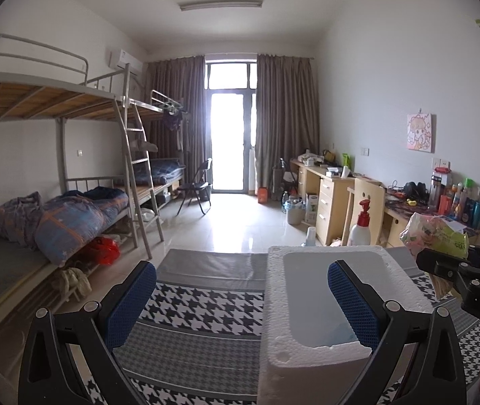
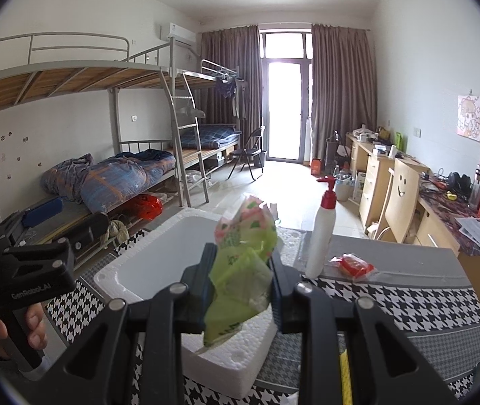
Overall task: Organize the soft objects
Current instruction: 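Move the right gripper over the foam box and release the plastic bag inside, then withdraw the right gripper up and away from the foam box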
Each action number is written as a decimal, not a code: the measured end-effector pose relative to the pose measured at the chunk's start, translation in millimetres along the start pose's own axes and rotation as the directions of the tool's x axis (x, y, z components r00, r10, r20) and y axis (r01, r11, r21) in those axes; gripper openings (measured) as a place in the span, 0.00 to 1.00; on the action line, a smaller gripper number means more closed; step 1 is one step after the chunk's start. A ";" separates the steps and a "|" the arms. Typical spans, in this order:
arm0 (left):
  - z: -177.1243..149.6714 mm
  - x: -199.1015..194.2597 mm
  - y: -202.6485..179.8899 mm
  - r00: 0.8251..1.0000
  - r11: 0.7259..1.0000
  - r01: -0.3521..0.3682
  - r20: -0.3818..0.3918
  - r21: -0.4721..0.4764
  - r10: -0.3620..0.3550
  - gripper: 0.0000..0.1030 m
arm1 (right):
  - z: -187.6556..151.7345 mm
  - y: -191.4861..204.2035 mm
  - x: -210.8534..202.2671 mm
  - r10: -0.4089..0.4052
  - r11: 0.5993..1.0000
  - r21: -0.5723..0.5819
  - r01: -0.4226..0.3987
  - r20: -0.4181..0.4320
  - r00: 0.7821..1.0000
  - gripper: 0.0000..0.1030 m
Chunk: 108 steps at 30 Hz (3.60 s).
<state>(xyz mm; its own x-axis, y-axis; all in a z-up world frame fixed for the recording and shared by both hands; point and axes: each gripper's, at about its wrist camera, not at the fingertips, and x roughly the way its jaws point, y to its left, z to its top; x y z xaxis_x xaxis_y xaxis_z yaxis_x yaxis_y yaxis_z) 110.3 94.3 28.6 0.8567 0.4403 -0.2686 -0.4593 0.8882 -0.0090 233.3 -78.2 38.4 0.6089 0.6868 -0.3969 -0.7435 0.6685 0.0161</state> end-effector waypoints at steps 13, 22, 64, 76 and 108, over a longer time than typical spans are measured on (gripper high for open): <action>-5.4 -8.7 13.1 1.000 1.000 -0.017 0.001 -0.013 0.017 0.99 | 3.0 9.4 9.4 0.032 0.999 -0.016 -0.032 -0.008 0.999 0.32; -7.7 -11.3 22.1 1.000 0.999 -0.029 -0.002 -0.018 0.029 0.99 | 4.1 14.2 18.2 0.047 0.999 -0.013 -0.047 -0.029 0.998 0.32; -16.0 -15.1 34.9 1.000 0.999 -0.014 -0.024 -0.052 0.013 0.99 | 6.0 13.2 31.0 0.040 0.999 0.034 -0.038 -0.077 0.996 0.76; -14.4 -24.9 20.4 1.000 1.000 0.015 -0.013 -0.025 -0.015 0.99 | 4.7 7.3 4.4 0.031 0.999 0.020 -0.030 -0.024 0.999 0.77; -11.3 -44.5 -30.1 0.988 0.987 0.154 0.005 0.041 -0.154 0.99 | -18.1 -24.9 -58.7 -0.087 0.994 0.072 0.080 0.096 0.992 0.94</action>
<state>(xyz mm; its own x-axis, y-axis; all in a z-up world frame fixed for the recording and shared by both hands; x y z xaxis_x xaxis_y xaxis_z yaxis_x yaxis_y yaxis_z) 83.4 46.5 30.0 0.9185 0.2988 -0.2592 -0.3121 0.9500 -0.0109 211.1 -140.4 44.7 0.6947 0.6506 -0.3070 -0.6708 0.7400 0.0503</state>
